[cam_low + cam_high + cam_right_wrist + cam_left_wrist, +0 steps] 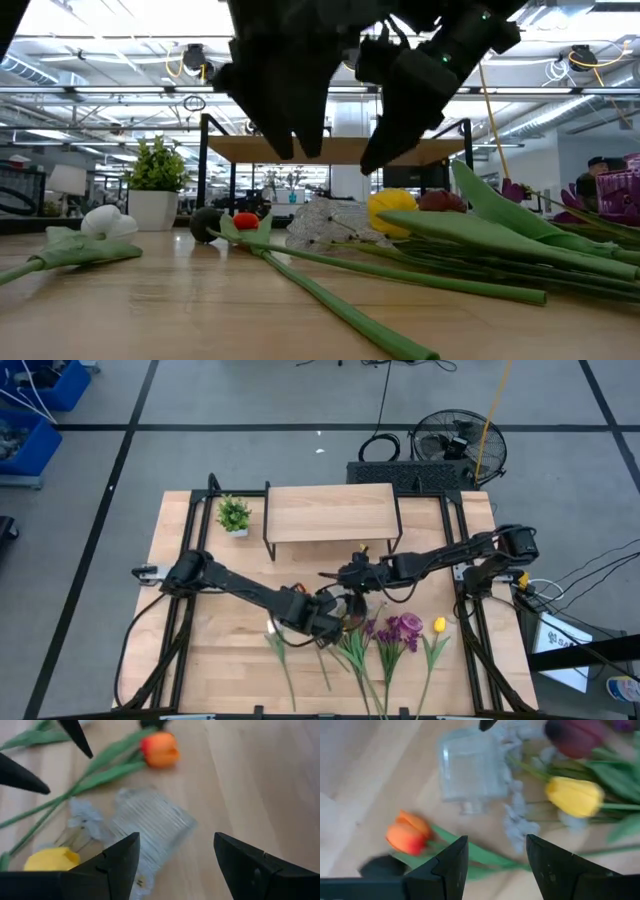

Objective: Pick and place flowers into a vace then onto a shelf
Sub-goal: Put the white vase on the shelf

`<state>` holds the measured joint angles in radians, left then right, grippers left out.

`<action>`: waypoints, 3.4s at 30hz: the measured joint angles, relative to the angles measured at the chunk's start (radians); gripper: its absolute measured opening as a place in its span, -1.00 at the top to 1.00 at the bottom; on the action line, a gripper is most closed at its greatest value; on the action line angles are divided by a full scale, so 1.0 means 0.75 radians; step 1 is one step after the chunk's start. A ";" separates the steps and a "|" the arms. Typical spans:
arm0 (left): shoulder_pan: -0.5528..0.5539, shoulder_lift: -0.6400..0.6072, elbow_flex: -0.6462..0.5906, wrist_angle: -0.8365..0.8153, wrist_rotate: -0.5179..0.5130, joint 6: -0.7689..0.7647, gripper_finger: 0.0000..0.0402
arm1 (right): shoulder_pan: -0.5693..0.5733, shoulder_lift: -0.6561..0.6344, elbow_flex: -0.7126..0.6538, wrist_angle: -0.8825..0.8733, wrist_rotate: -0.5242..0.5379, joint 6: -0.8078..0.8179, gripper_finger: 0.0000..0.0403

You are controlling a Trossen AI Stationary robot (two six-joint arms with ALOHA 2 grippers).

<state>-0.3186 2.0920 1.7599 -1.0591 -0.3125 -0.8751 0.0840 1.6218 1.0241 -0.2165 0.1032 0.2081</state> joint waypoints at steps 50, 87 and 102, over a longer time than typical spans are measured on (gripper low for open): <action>0.199 0.022 -0.041 0.059 0.254 0.078 -0.02 | -0.014 -0.617 0.001 -0.856 0.209 0.360 -0.23; 0.257 0.021 -0.187 0.308 0.309 0.109 0.22 | -0.014 -0.690 0.001 -0.830 0.210 0.370 -0.22; 0.293 0.011 -0.186 0.334 0.440 0.183 0.96 | -0.014 -0.690 0.001 -0.829 0.210 0.370 -0.22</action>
<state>-0.0986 2.1006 1.6203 -0.8086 0.0174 -0.7375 0.0734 1.1046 1.0248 -0.8383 0.2607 0.4858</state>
